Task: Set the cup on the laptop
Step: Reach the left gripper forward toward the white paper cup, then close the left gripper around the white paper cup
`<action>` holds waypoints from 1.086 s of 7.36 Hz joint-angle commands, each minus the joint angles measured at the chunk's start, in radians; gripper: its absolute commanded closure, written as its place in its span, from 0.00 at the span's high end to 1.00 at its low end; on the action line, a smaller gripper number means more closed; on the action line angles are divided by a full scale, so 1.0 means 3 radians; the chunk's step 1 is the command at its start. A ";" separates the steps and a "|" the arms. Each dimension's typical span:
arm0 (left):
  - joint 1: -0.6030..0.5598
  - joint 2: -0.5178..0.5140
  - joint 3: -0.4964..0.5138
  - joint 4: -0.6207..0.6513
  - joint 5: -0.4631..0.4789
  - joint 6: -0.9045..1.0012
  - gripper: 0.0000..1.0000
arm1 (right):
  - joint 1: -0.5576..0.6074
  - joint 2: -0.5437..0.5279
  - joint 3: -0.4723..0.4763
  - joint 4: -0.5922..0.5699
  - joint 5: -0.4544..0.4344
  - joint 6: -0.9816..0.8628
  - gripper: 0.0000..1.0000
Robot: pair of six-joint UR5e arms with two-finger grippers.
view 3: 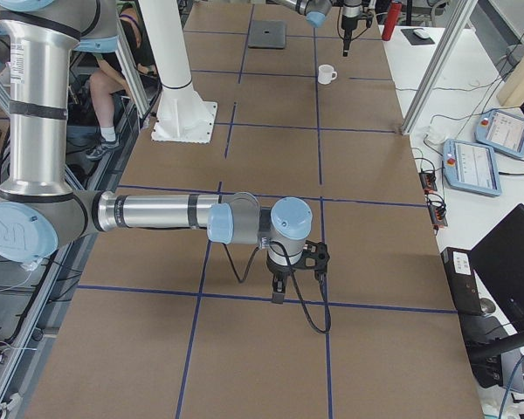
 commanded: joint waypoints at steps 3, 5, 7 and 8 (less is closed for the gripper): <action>0.0289 -0.0159 0.0504 -0.0369 0.0179 -0.0171 1.00 | 0.0000 0.0000 0.0000 0.0004 -0.0004 0.0000 1.00; 0.0345 -0.0149 0.0662 -0.0527 0.0227 -0.0176 1.00 | 0.0000 0.0000 0.0000 -0.0001 0.0001 0.0000 1.00; 0.0356 -0.0129 0.0663 -0.0533 0.0227 -0.0156 1.00 | 0.0000 0.0000 0.0000 -0.0001 0.0001 0.0000 1.00; 0.0356 -0.0129 0.0663 -0.0533 0.0222 -0.0146 1.00 | 0.0000 0.0000 0.0000 -0.0001 0.0001 0.0000 1.00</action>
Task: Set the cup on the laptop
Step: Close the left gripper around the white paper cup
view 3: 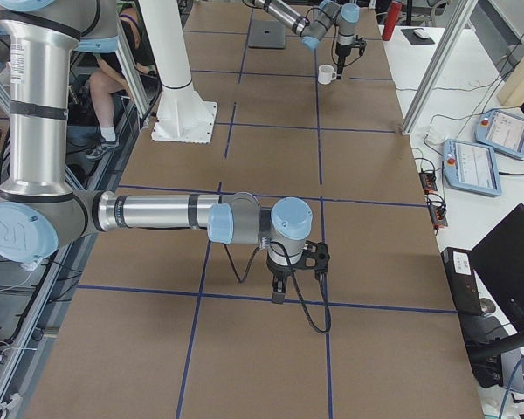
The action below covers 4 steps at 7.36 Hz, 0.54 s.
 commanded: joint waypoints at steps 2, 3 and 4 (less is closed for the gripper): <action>0.0024 0.0045 0.0004 -0.0010 -0.0013 0.0012 1.00 | 0.0000 0.0000 0.0000 0.0000 0.0000 0.0000 1.00; 0.0044 0.0045 0.0004 -0.0005 -0.0023 0.0007 1.00 | 0.0000 0.0000 0.0000 0.0000 0.0000 0.0000 1.00; 0.0049 0.0045 0.0004 -0.0005 -0.0028 0.0007 1.00 | 0.0000 0.0000 0.0000 0.0000 0.0000 0.0000 1.00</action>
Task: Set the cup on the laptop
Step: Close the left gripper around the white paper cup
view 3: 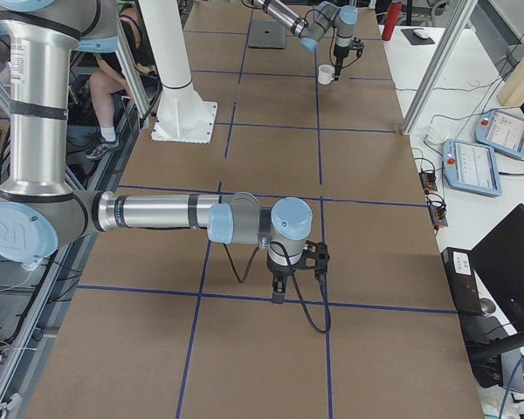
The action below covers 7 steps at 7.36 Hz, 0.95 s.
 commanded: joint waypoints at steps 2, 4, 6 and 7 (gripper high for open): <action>0.0023 0.0003 -0.0010 0.0002 -0.0008 -0.0017 0.68 | 0.0000 0.0000 0.0000 0.0005 0.0000 0.0000 1.00; 0.0018 0.0008 -0.0030 0.0007 -0.0014 -0.0022 0.00 | 0.0000 0.0000 0.0000 0.0000 -0.0005 0.0000 1.00; 0.0013 0.0034 -0.0061 0.0052 -0.0202 -0.0037 0.00 | 0.0000 0.0000 0.0000 0.0000 0.0000 0.0000 1.00; -0.0048 0.0049 -0.0167 0.0093 -0.0238 -0.0037 0.00 | 0.0000 0.0000 0.0000 0.0005 0.0000 0.0000 1.00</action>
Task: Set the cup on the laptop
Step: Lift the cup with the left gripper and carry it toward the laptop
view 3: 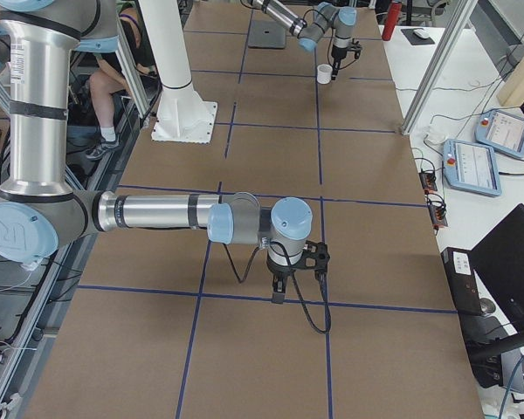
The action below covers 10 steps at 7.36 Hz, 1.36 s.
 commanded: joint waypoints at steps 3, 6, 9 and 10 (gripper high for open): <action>-0.0299 0.0194 -0.0776 0.0772 -0.0133 0.0255 0.00 | 0.0000 0.0000 0.0000 -0.0002 0.0001 0.0000 1.00; -0.0401 0.1010 -0.1803 0.0994 -0.0088 0.0375 0.00 | 0.0000 0.0000 0.0000 -0.0002 0.0000 0.0000 1.00; -0.0498 0.2159 -0.2571 0.0791 -0.0093 0.0385 0.00 | 0.0000 0.0000 -0.0005 -0.0002 -0.0005 0.0000 1.00; -0.0544 0.2625 -0.2715 0.0475 -0.0093 0.0360 0.00 | 0.0000 0.0000 -0.0005 0.0003 -0.0005 0.0000 1.00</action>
